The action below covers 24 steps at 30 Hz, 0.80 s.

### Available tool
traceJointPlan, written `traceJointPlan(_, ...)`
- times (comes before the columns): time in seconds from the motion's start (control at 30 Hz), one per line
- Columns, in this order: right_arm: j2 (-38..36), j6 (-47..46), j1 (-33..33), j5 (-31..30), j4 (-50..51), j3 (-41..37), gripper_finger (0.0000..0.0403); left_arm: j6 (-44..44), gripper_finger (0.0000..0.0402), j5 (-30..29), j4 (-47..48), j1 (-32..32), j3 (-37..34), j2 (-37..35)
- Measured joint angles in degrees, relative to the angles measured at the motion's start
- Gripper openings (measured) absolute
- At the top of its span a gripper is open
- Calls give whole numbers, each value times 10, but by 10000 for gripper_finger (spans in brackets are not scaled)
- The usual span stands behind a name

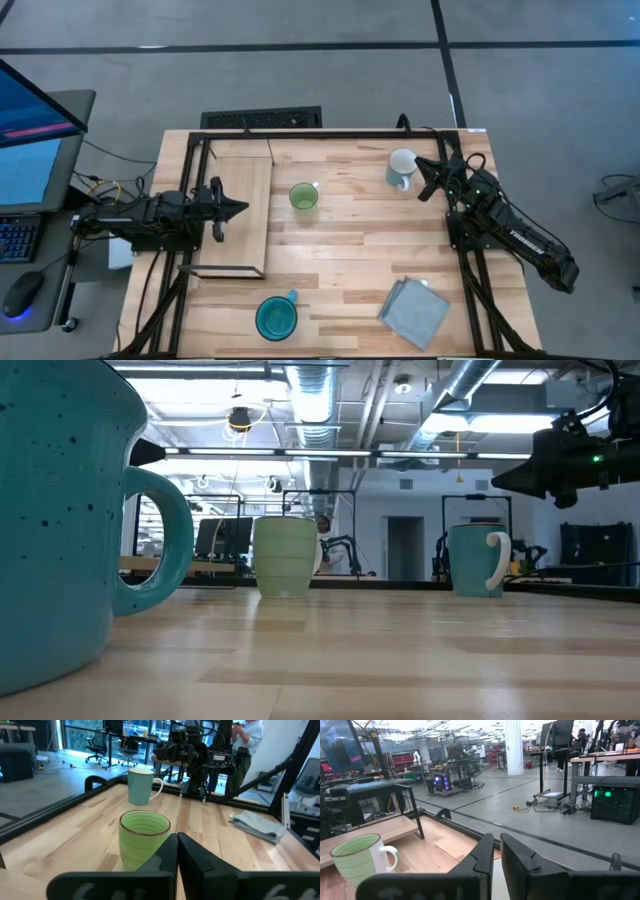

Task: Stack small to large cups/mugs on shelf
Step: Put the light blue mug on the shelf

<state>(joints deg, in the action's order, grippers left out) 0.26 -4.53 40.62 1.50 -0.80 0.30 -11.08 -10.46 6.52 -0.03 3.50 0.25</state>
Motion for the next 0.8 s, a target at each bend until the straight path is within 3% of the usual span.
traceJointPlan(0.8,0,0,0,0,0,0,56,18,0,-7,-11,0,-1,0)
